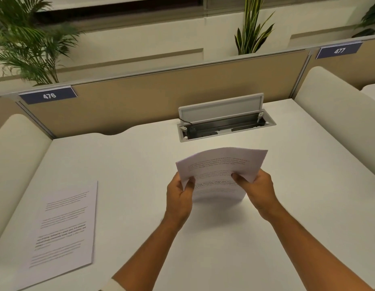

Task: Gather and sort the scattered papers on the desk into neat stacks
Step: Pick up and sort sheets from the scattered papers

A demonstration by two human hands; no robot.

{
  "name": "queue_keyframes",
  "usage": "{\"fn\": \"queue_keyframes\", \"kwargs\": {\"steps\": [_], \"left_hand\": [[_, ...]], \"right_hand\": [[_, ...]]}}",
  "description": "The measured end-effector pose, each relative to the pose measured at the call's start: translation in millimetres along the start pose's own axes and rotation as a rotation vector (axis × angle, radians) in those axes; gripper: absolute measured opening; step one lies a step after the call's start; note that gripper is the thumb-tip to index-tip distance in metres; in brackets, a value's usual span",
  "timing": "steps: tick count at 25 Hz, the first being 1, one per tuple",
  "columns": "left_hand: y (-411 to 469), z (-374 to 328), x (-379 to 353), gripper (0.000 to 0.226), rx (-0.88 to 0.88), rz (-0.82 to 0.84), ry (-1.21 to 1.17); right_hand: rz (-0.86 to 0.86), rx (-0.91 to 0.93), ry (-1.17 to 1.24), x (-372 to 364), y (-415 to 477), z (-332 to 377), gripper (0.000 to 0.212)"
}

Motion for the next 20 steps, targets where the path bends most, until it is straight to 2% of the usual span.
{"fn": "queue_keyframes", "kwargs": {"steps": [5, 9, 11, 17, 20], "left_hand": [[1.7, -6.9, 14.4, 0.035, -0.097, -0.033, -0.038], [-8.2, 19.8, 18.7, 0.026, 0.049, -0.121, -0.044], [-12.1, 27.8, 20.0, 0.026, 0.082, -0.135, 0.010], [-2.6, 21.1, 66.3, 0.024, 0.065, -0.237, 0.026], [0.9, 20.4, 98.3, 0.024, 0.077, -0.293, 0.040]], "right_hand": [[0.003, 0.061, 0.040, -11.9, -3.3, 9.0, 0.027], [0.050, -0.052, -0.040, -31.5, -8.5, -20.3, 0.023], [0.021, -0.082, -0.059, -34.8, -12.4, -30.9, 0.024], [-0.074, -0.016, -0.091, -57.4, -11.5, -20.9, 0.022], [-0.092, 0.002, -0.064, -85.8, -12.3, -15.4, 0.030]]}}
Point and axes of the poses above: each hand's wrist, its own y-axis towards the middle knuckle, its own x-axis out of the back of the hand, z = x × y, the point moved 7 cm from there along y, towards the middle knuckle, and after that the axes turned 3 degrees about z, right-handed, at the moved point
